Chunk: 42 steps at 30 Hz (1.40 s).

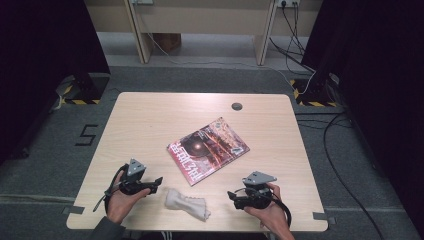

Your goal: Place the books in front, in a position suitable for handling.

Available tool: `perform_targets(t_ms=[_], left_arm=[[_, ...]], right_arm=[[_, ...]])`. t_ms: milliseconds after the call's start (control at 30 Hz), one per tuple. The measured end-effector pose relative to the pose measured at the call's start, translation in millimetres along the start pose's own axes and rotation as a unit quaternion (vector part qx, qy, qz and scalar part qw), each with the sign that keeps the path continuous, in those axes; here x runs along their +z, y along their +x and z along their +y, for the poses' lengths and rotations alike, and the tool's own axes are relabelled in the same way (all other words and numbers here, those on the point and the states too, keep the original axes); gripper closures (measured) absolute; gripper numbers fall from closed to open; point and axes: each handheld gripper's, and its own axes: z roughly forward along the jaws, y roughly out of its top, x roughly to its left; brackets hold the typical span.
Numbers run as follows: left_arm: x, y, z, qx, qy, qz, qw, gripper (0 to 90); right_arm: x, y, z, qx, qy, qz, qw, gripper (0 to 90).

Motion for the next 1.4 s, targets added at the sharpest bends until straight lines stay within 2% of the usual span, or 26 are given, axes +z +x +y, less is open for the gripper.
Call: perform_targets(t_ms=[167, 200, 333, 367, 400, 500, 533, 633, 667, 733, 900, 967, 1033, 1133, 1233, 1367, 1400], left_arm=[[0.3, 0.3, -0.2, 0.001, 0.0, 0.001, 1.0, 21.5], [0.3, 0.3, -0.2, 0.001, 0.0, 0.001, 1.0, 21.5], [0.1, 0.3, -0.1, 0.0, -0.001, 0.003, 1.0, 21.5], [0.1, 0.3, -0.1, -0.003, -0.002, 0.003, 1.0, 21.5], [0.1, 0.3, -0.1, -0.003, -0.002, 0.003, 1.0, 21.5], [0.3, 0.6, -0.3, 0.001, 0.001, 0.004, 1.0, 21.5], [0.5, 0.5, -0.3, 0.0, 0.0, 0.004, 1.0, 21.5], [0.3, 0.3, -0.2, 0.002, 0.0, 0.004, 1.0, 21.5], [0.5, 0.3, -0.3, 0.002, 0.001, 0.004, 1.0, 21.5], [0.8, 0.1, -0.5, 0.001, 0.001, 0.003, 1.0, 21.5], [1.4, -0.1, -0.5, 0.002, 0.003, 0.003, 1.0, 21.5], [1.8, -0.5, -0.7, 0.002, 0.003, 0.002, 1.0, 21.5], [2.1, -0.4, -0.8, 0.002, 0.004, 0.002, 1.0, 21.5], [2.1, -0.8, -0.8, 0.003, 0.004, 0.002, 1.0, 21.5], [2.4, -1.2, -1.0, 0.002, 0.004, 0.002, 1.0, 21.5], [2.6, -1.6, -0.9, 0.006, 0.005, 0.001, 1.0, 21.4], [2.6, -1.7, -0.8, 0.006, 0.005, 0.001, 1.0, 21.4]], right_arm=[[3.6, 9.2, 4.2, -0.01, -0.004, 0.016, 0.9998, 25.3], [5.8, 15.2, 6.4, -0.011, -0.005, 0.024, 0.9996, 25.7], [9.0, 25.2, 9.7, -0.02, -0.013, 0.039, 0.999, 29.6], [11.3, 32.9, 12.3, -0.028, -0.016, 0.049, 0.9983, 32.5], [11.3, 32.9, 12.3, -0.028, -0.016, 0.049, 0.9983, 32.5], [15.1, 45.2, 15.9, -0.041, -0.02, 0.063, 0.9969, 37.0], [20.7, 55.3, 18.5, -0.052, -0.017, 0.077, 0.9956, 40.2], [27.0, 63.8, 19.1, -0.058, -0.009, 0.087, 0.9945, 40.9], [32.6, 71.8, 18.3, -0.068, 0.002, 0.095, 0.9931, 42.0], [36.6, 77.3, 18.4, -0.083, 0.005, 0.097, 0.9918, 43.8], [42.6, 85.5, 21.6, -0.093, 0.005, 0.101, 0.9905, 46.9], [49.9, 92.7, 24.3, -0.104, 0.008, 0.109, 0.9885, 49.6], [52.2, 95.5, 24.8, -0.104, 0.012, 0.113, 0.9881, 50.5], [60.0, 102.4, 26.8, -0.117, 0.018, 0.115, 0.9863, 53.4], [69.3, 107.5, 28.0, -0.129, 0.024, 0.115, 0.9846, 60.8], [73.2, 108.9, 28.2, -0.136, 0.031, 0.118, 0.9831, 65.4], [75.1, 108.8, 27.7, -0.144, 0.031, 0.117, 0.9821, 69.1]])
